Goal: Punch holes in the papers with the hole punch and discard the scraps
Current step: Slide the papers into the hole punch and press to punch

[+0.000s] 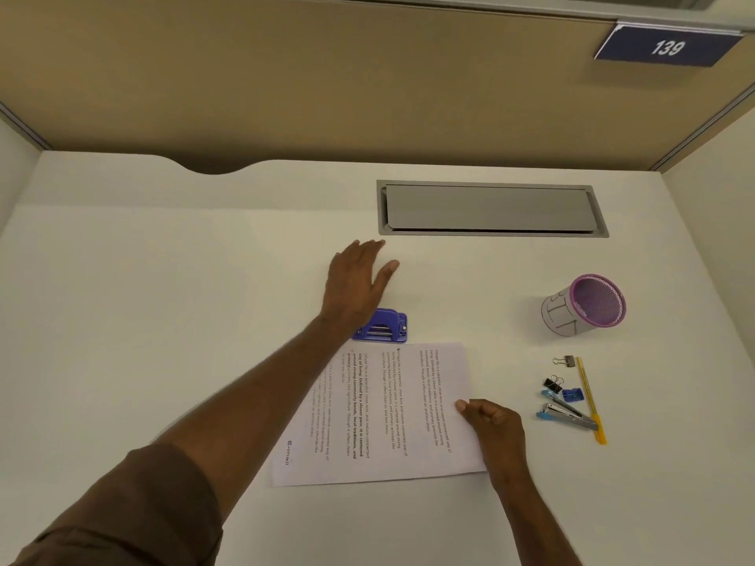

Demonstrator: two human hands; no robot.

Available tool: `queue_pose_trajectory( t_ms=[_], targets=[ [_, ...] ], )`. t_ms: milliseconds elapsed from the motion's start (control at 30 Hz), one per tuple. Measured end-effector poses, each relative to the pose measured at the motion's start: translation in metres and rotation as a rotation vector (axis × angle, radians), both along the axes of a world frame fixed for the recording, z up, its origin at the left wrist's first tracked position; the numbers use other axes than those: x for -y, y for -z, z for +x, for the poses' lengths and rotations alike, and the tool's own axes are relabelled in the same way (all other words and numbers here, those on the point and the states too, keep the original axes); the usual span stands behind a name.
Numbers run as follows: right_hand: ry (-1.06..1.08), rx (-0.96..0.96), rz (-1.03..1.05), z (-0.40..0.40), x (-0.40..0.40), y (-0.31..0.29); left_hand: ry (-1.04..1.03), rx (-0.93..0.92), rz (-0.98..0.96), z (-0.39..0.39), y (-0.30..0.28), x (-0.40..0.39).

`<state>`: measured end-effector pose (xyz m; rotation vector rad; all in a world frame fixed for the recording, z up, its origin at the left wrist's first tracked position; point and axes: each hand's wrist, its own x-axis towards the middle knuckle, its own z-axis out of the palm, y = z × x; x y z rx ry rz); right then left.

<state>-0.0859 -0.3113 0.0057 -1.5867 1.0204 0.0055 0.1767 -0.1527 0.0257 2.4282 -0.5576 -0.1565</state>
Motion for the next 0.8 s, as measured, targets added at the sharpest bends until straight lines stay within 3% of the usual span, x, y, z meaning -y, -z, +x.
queue_pose_trajectory(
  t_ms=[200,800],
  targets=[
    [0.013,-0.012,0.040,-0.012,-0.004,0.001,-0.202,-0.085,-0.158,-0.005,-0.003,-0.065],
    [-0.022,-0.007,-0.012,-0.015,-0.007,-0.009,-0.098,-0.169,-0.166,-0.073,0.008,-0.080]
  ],
)
